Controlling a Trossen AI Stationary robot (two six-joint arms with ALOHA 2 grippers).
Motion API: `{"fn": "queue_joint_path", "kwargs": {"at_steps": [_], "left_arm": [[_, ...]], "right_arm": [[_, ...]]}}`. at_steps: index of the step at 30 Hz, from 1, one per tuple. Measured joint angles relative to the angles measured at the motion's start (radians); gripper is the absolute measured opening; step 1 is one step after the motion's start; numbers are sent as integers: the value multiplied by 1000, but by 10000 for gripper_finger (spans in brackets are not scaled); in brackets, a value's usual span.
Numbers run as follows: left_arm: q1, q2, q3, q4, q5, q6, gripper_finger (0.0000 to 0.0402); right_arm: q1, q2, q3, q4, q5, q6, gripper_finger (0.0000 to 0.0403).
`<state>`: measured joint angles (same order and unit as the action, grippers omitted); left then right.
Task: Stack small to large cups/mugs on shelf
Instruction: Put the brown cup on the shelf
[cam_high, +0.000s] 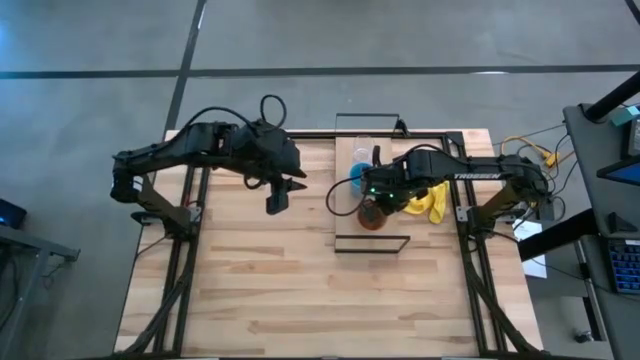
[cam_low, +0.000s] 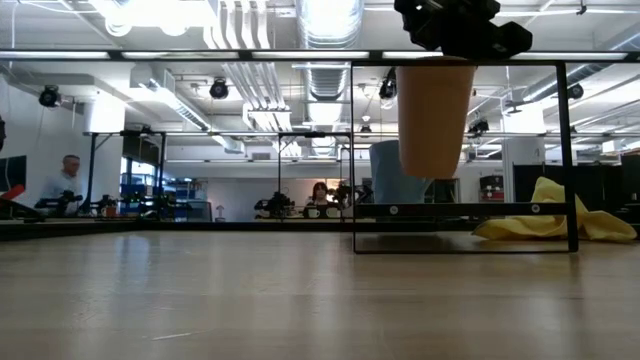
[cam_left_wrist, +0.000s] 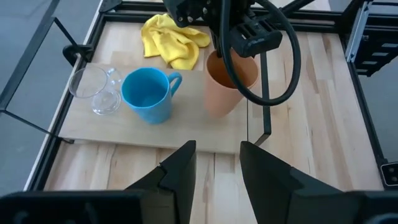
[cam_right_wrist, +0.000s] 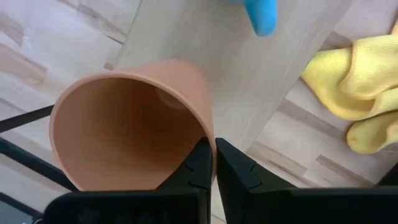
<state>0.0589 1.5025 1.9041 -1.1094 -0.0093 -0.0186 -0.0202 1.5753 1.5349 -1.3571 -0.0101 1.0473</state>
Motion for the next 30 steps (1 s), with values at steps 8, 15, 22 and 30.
{"fn": "queue_joint_path", "kwargs": {"at_steps": [8,15,22,30], "left_arm": [[0,-11,0,1,0,-1,111],[0,-10,0,0,1,0,111],[0,-10,0,0,1,0,111],[0,-10,0,0,1,0,111]], "right_arm": [[0,0,-6,10,-21,26,8],[0,14,-10,6,-24,26,8],[0,65,-10,8,-27,-6,8],[0,66,-10,14,-27,-3,9]]}}
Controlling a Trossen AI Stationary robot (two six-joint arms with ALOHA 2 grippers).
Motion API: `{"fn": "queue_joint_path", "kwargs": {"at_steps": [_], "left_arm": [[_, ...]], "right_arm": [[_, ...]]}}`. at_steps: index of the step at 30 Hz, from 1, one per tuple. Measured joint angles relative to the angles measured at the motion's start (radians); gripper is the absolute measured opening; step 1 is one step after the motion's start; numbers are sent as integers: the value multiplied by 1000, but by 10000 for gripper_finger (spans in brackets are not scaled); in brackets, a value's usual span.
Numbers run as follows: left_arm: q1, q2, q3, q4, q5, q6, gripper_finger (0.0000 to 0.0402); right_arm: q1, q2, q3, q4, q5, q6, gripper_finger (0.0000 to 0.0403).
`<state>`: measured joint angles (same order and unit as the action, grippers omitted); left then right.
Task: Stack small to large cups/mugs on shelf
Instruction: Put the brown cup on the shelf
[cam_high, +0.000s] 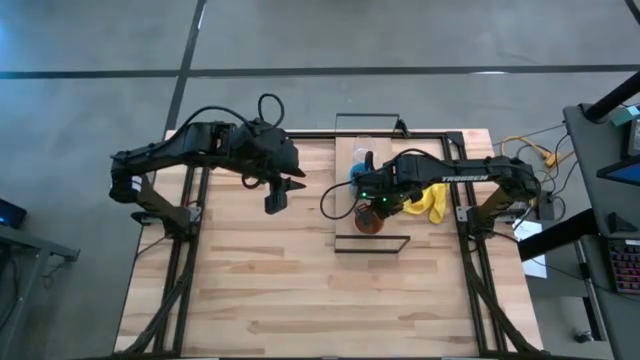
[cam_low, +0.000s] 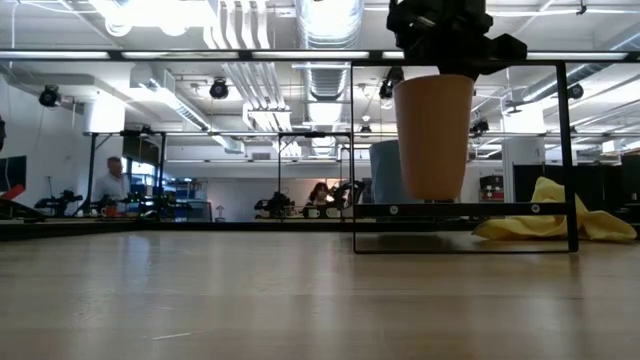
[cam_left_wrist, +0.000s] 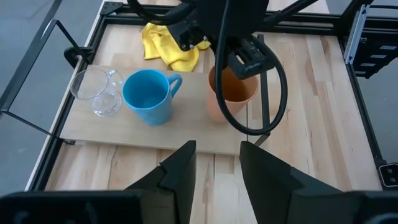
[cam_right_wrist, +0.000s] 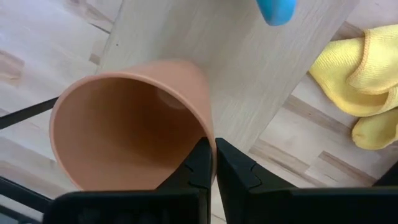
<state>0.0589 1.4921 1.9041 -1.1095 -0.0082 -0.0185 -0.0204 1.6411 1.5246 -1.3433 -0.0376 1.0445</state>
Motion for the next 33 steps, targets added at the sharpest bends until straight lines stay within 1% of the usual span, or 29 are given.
{"fn": "queue_joint_path", "kwargs": {"at_steps": [4,10,23,28,33], "left_arm": [[0,0,0,0,0,0,111],[0,0,0,0,0,0,111],[0,1,0,0,0,0,111],[0,1,0,0,0,0,111],[0,1,0,0,0,0,111]], "right_arm": [[0,0,-1,1,-20,2,9],[0,0,-1,0,-21,-6,9],[0,55,8,1,-14,-101,10],[0,54,20,2,-15,-130,10],[0,40,42,2,-11,-154,28]]}}
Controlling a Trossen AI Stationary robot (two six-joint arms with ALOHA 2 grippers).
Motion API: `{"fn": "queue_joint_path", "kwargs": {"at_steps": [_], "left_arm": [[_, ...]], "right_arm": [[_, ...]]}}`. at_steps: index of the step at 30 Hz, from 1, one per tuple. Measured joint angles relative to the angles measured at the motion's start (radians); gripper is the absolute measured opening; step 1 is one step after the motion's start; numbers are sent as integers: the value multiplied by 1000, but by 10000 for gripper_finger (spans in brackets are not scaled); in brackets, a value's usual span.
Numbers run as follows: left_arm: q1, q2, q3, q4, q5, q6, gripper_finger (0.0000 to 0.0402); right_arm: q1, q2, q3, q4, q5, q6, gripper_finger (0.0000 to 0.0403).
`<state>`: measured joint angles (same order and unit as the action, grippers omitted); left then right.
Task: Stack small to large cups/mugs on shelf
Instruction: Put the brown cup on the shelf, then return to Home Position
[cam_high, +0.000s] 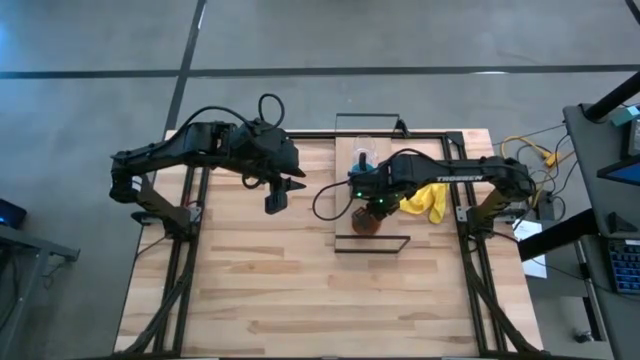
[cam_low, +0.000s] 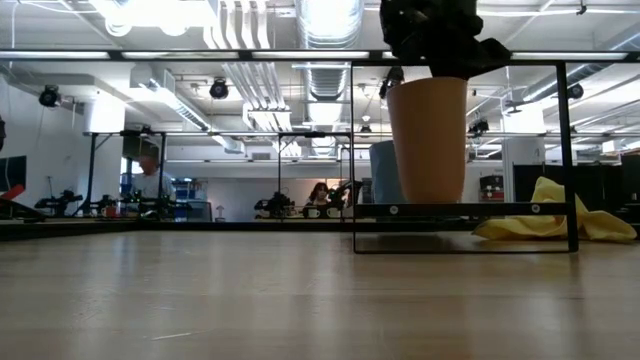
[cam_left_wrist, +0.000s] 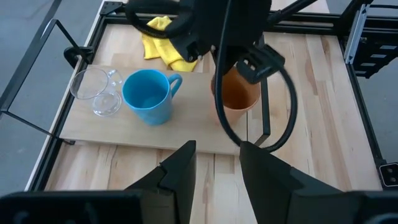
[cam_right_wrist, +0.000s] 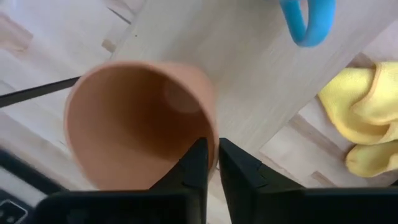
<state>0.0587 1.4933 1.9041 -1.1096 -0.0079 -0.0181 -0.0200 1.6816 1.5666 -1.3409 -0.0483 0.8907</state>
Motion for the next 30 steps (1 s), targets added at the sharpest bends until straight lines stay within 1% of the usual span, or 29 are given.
{"fn": "queue_joint_path", "kwargs": {"at_steps": [3,8,11,15,21,25,30], "left_arm": [[0,0,0,0,0,0,111],[0,0,0,0,0,0,111],[0,0,0,0,0,0,111],[0,0,0,0,0,0,111],[0,0,0,0,0,0,111],[0,0,0,0,0,0,111],[0,-3,0,0,0,0,111]], "right_arm": [[0,-2,2,-1,0,-36,47],[0,-2,1,-1,7,-34,76],[0,-2,0,-3,22,-34,86],[0,-2,0,-4,24,-35,90],[0,-8,13,-20,23,-32,86],[0,-11,81,-24,23,-36,80],[1,-12,249,-73,19,-36,72]]}}
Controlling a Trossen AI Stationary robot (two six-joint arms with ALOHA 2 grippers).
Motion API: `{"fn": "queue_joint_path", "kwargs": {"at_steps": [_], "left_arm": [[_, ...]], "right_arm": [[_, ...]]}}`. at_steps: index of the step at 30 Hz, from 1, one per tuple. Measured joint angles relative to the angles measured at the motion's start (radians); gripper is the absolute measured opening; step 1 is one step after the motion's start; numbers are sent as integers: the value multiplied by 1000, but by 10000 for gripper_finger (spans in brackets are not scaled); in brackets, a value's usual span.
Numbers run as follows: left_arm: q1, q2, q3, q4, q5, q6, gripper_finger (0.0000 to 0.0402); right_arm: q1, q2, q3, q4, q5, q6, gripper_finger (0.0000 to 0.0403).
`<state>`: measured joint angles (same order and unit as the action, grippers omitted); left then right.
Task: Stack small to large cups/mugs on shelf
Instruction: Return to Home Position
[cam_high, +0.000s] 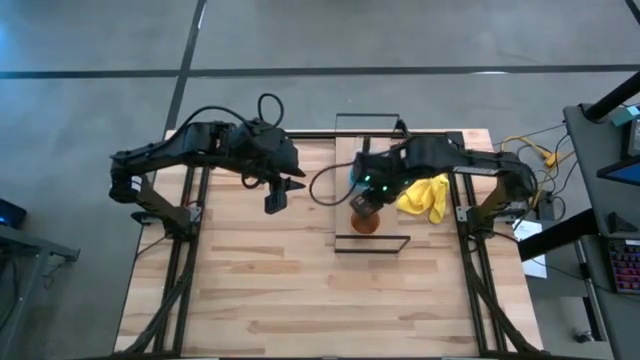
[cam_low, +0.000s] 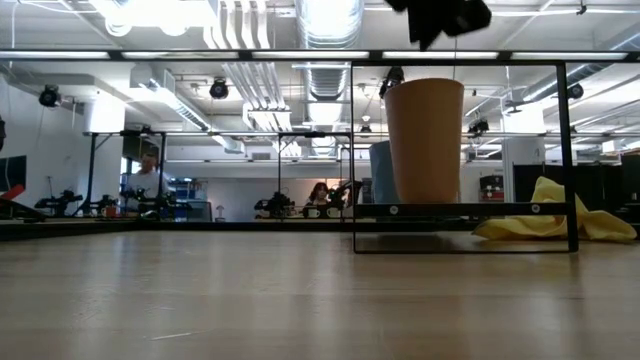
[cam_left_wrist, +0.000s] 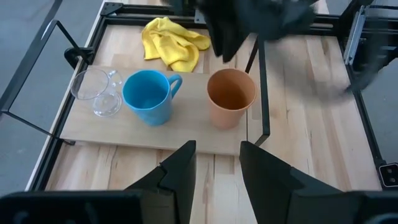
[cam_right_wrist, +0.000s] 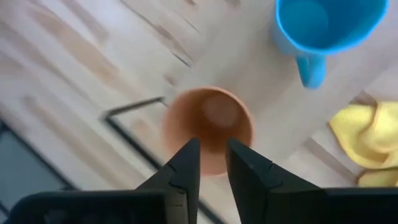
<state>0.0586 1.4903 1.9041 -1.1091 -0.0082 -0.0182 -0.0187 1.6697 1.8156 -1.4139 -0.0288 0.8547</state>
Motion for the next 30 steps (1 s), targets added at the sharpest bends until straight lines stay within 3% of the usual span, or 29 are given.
{"fn": "queue_joint_path", "kwargs": {"at_steps": [8,16,21,26,30], "left_arm": [[0,-53,3,0,0,-1,111],[0,-140,3,0,0,-2,111],[0,-217,3,-2,0,-25,111],[0,-309,3,-56,3,-139,111],[-1,-382,-1,-114,3,-159,111]], "right_arm": [[1,-4,315,-50,-1,-61,71],[11,-4,533,-85,-1,-111,80],[70,-45,527,-130,-1,-253,75],[171,-77,516,-157,14,-282,70],[282,-97,510,-157,142,-340,73]]}}
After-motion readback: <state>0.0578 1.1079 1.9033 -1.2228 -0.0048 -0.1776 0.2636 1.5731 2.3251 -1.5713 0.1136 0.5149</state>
